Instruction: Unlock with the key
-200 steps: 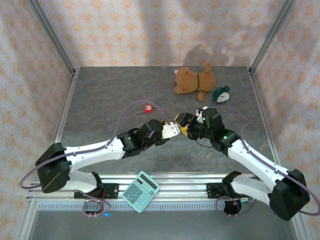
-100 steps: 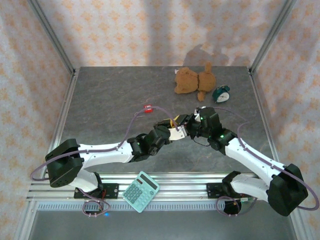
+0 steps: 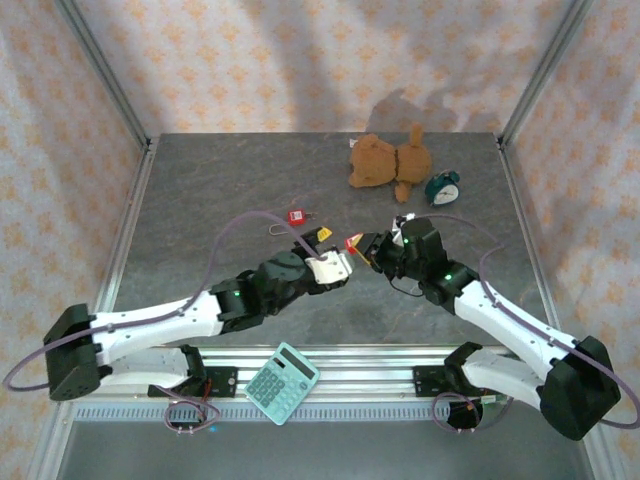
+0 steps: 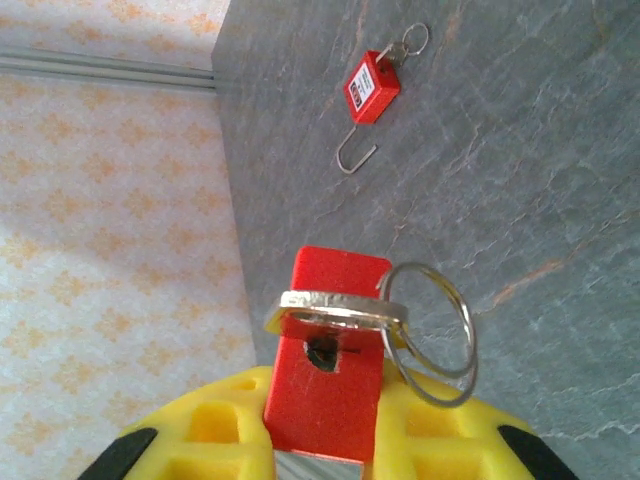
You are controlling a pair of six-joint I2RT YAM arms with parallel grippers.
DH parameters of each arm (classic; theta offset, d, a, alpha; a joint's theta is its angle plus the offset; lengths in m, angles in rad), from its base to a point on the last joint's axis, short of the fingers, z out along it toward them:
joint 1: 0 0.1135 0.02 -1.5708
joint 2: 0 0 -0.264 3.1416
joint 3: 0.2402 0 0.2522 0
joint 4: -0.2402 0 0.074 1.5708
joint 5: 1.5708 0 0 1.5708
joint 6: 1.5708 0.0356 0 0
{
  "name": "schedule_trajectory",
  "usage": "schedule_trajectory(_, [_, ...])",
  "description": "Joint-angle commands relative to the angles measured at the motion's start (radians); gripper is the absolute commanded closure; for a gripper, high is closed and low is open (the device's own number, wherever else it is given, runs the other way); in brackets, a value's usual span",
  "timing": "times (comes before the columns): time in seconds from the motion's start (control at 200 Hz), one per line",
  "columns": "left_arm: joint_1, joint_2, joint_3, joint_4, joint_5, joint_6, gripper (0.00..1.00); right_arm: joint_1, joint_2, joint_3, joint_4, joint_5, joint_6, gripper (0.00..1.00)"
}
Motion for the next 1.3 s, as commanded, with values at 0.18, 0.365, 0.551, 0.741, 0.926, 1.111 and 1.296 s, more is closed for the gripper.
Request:
schedule_trajectory(0.18, [0.055,-0.163,-0.041,-0.209,0.165,-0.213,0.19,0.001,-0.011,-0.042,0.233,-0.053,-0.262,0.83])
schedule_trajectory(0.365, [0.088,-0.133,-0.043,-0.151,0.199,-0.286,0.16,0.007,-0.020,-0.091,0.344,-0.082,-0.330,0.84])
schedule_trajectory(0.551, [0.103,0.017,0.018,-0.077,0.107,-0.342,0.22,0.027,-0.032,-0.114,0.360,-0.069,-0.352,0.84])
schedule_trajectory(0.741, [0.123,0.117,0.042,0.042,0.124,-0.394,0.25,0.038,-0.083,-0.145,0.335,-0.010,-0.359,0.85])
schedule_trajectory(0.926, [0.135,0.167,0.064,0.066,0.162,-0.393,0.29,0.048,-0.110,-0.151,0.292,-0.035,-0.376,0.86])
schedule_trajectory(1.111, [0.136,0.189,0.063,0.078,0.191,-0.397,0.34,0.053,-0.108,-0.153,0.310,-0.061,-0.363,0.87])
schedule_trajectory(1.296, [0.138,0.195,0.052,0.088,0.206,-0.391,0.40,0.056,-0.098,-0.134,0.340,-0.128,-0.336,0.87])
